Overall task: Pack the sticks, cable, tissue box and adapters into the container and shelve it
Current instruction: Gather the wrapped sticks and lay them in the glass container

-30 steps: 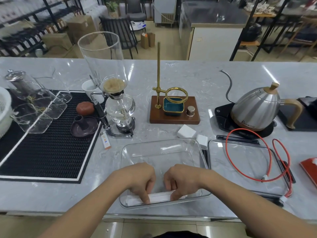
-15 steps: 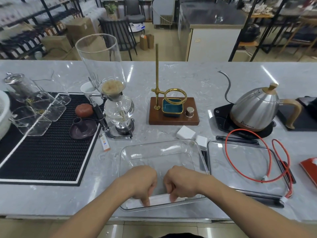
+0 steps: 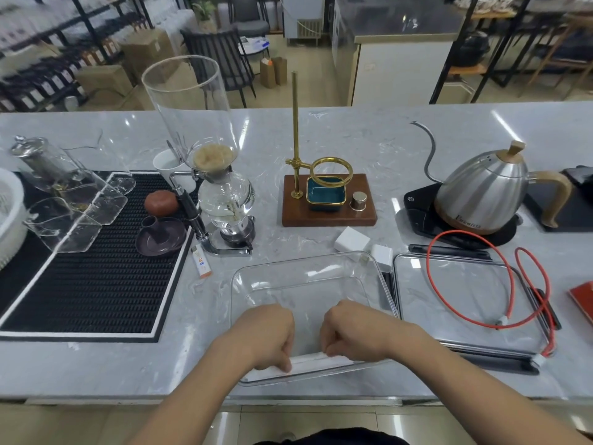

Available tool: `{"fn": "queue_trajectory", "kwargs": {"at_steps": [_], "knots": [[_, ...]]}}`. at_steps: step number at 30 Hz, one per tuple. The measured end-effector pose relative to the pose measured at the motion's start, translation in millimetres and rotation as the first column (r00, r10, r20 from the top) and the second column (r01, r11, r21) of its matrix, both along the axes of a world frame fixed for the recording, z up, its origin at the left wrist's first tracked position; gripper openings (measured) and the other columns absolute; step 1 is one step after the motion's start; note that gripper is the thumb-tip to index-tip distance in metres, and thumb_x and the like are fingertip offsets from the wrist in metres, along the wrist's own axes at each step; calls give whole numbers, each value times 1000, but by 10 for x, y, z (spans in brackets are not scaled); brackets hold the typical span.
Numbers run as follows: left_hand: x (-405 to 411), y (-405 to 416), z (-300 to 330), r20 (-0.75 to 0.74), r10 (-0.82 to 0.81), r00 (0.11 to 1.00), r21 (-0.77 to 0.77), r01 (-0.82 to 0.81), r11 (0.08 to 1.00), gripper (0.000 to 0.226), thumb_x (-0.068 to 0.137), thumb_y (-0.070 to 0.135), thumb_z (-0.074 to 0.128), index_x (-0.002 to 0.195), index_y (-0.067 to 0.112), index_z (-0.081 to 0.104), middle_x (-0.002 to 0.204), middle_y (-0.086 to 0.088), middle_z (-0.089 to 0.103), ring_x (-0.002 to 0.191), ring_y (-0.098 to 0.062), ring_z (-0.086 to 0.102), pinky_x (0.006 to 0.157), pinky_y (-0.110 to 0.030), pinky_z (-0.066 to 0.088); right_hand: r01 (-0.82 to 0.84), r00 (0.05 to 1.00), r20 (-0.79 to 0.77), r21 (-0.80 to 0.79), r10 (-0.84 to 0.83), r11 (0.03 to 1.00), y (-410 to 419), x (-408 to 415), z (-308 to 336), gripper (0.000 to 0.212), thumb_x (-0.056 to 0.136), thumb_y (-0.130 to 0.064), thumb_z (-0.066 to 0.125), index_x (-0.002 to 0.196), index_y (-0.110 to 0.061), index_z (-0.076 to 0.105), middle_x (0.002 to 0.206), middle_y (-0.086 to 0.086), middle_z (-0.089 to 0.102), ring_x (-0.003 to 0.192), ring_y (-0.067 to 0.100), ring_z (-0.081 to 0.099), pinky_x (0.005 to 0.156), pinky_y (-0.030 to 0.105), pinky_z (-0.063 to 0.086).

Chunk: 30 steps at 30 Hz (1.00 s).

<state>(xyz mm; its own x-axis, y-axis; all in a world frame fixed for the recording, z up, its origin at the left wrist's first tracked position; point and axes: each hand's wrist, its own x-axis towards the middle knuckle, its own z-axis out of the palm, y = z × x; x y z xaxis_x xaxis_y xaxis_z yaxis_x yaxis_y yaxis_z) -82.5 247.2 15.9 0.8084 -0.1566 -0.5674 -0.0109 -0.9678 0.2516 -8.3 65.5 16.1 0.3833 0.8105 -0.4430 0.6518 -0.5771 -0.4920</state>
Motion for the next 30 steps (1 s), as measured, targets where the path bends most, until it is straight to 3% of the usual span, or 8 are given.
{"fn": "queue_trajectory", "kwargs": {"at_steps": [6,9,14,18,21,23,26,30], "knots": [[-56,-12,21,42,43,998,-4,-43,999,32,71,32,83,56,22,57,61,8,59,81,-16,68,67,-27,49,17,1000,-17,-3,-17,1000,-4,5,20,7,77,-13,66,75,-18,71,77,1,73,72,16,65,72,32,55],[-79,-4,48,30,45,999,-13,-44,999,25,74,37,81,66,18,67,65,5,65,77,-17,68,67,-27,50,31,999,-26,-8,-32,999,-19,7,29,9,79,-14,63,77,-19,71,79,0,72,73,15,63,71,30,54],[-122,18,100,76,42,996,1,-42,999,40,82,51,66,74,12,69,72,-3,70,68,-18,61,65,-30,49,66,998,-22,3,-66,998,-59,6,66,19,87,-16,56,93,-18,74,91,-3,73,77,10,59,65,15,42],[-169,26,106,94,12,996,12,-13,1000,39,84,57,59,86,19,67,87,2,67,83,-19,61,74,-35,52,104,995,-7,2,-104,995,-89,-1,71,24,92,-26,55,111,-25,69,107,-3,71,95,14,62,83,28,49],[-191,23,111,120,-6,993,42,1,999,42,87,58,54,89,18,62,90,1,64,85,-20,59,71,-35,47,128,991,30,7,-128,992,-111,-7,80,33,94,-30,52,125,-27,61,124,-4,64,110,15,59,93,31,47],[-195,11,127,151,22,988,25,-26,999,40,90,58,53,110,24,62,106,3,65,99,-19,60,78,-34,47,135,987,81,38,-138,990,-125,-7,98,37,94,-32,52,130,-27,57,134,-5,59,120,16,55,101,32,43],[-207,-18,151,290,83,953,-27,-79,997,49,92,57,50,132,30,54,125,9,60,118,-15,56,93,-32,46,148,971,167,153,-173,977,-140,-31,128,40,94,-35,54,132,-24,56,133,-6,58,122,17,53,104,33,40],[-213,-68,90,592,213,778,-171,-137,976,46,90,55,48,124,27,63,124,11,62,120,-14,56,99,-29,42,201,919,254,359,-303,912,-191,-95,148,46,92,-34,59,136,-21,54,143,1,51,132,21,46,112,33,34]]}}
